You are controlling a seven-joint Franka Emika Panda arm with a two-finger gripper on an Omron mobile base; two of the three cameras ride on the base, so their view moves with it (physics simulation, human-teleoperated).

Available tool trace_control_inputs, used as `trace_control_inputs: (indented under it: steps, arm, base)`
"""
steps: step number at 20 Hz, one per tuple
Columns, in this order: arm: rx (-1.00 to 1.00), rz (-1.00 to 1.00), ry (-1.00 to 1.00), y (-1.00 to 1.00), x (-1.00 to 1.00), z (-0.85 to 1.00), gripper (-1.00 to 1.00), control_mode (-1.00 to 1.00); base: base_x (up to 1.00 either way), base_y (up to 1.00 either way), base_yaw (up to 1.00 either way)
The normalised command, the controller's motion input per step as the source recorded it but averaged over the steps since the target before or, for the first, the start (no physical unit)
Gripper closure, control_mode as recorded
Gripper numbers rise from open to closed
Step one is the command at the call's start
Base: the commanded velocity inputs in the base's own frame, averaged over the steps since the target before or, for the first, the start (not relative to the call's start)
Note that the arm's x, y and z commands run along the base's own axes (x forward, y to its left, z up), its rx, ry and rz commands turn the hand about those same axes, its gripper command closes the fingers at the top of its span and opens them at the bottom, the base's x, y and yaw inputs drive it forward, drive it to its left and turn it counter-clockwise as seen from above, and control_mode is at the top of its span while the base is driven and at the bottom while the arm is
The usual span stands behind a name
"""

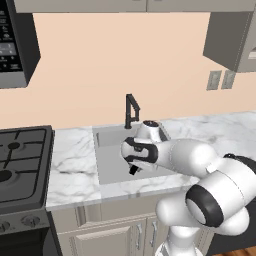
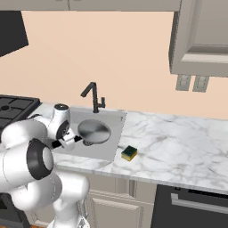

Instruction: Pick the pan and sponge and place them into the sink. Then turn on the water.

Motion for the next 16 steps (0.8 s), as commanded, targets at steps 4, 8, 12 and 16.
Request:
trace_control_inputs:
  steps: [4, 8, 12, 16]
  arm:
    - [0.0, -0.1, 0.0, 0.3, 0.3, -0.27, 1.0, -1.0]
    - [0.0, -0.08, 0.0, 0.36, 0.29, -0.19, 1.0, -1.0]
    - [0.0, -0.08, 0.0, 0.36, 0.28, -0.13, 1.0, -1.0]
    - [0.0, -0.08, 0.0, 0.35, 0.29, -0.1, 1.0, -1.0]
  base:
    - [0.0, 0.0, 0.0]
    - [0.0, 0.0, 0.0]
    - [0.0, 0.0, 0.0]
    - [0.0, 0.0, 0.0]
